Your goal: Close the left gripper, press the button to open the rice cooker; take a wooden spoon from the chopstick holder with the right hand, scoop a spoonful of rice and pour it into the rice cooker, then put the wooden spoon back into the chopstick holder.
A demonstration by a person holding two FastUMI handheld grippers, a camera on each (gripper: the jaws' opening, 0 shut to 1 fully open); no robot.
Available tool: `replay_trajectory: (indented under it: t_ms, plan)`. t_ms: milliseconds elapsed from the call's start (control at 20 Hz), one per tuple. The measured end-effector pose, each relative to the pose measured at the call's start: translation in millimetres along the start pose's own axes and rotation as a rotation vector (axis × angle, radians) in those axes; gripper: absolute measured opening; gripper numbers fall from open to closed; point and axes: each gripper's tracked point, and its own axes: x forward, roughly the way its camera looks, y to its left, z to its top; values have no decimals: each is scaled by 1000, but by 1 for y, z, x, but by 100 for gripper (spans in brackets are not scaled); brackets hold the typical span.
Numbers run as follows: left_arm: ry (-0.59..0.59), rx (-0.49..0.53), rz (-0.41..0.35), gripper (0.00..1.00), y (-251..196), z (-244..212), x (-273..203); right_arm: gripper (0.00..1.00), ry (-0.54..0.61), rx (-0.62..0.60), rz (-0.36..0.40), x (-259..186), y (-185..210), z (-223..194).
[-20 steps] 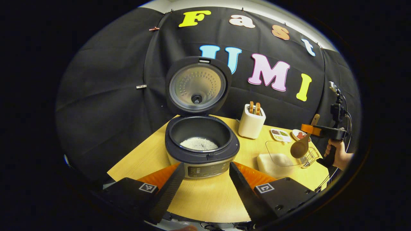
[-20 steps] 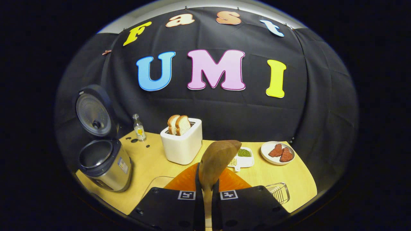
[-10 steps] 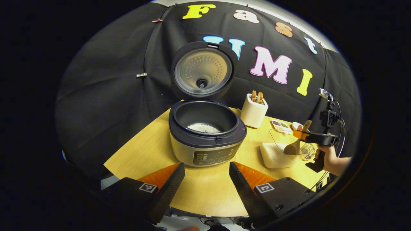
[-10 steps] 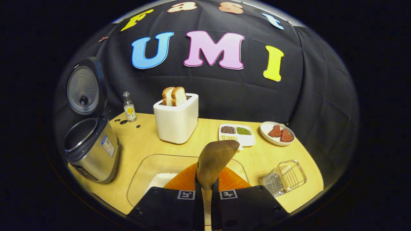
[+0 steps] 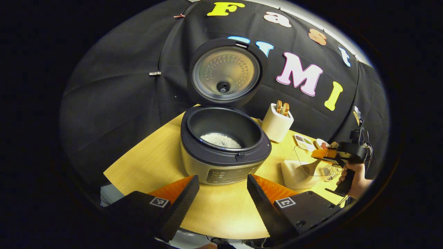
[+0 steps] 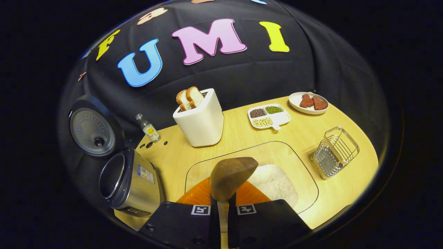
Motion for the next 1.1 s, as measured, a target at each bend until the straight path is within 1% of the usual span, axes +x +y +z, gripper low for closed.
replay_trajectory:
  t_ms: [150,300,400,550,700,950,1100]
  plan:
    - [-22,27,-10,96,0,10,-1,13,17,146,19,-4,0,6]
    - [-26,28,-18,96,-1,14,-2,13,21,272,28,-9,-7,16]
    - [-31,31,-19,96,-1,17,-3,13,6,346,17,-13,-21,27]
    - [-48,45,-19,96,1,23,-7,13,-20,432,-23,-20,-48,40]
    - [-45,49,-21,96,3,24,-7,13,-35,534,-35,-27,-60,52]
    - [-55,46,-36,96,2,28,-6,13,-66,660,-3,-41,-61,81]
    - [-73,36,-45,96,2,35,-6,13,-69,744,39,-46,-51,97]
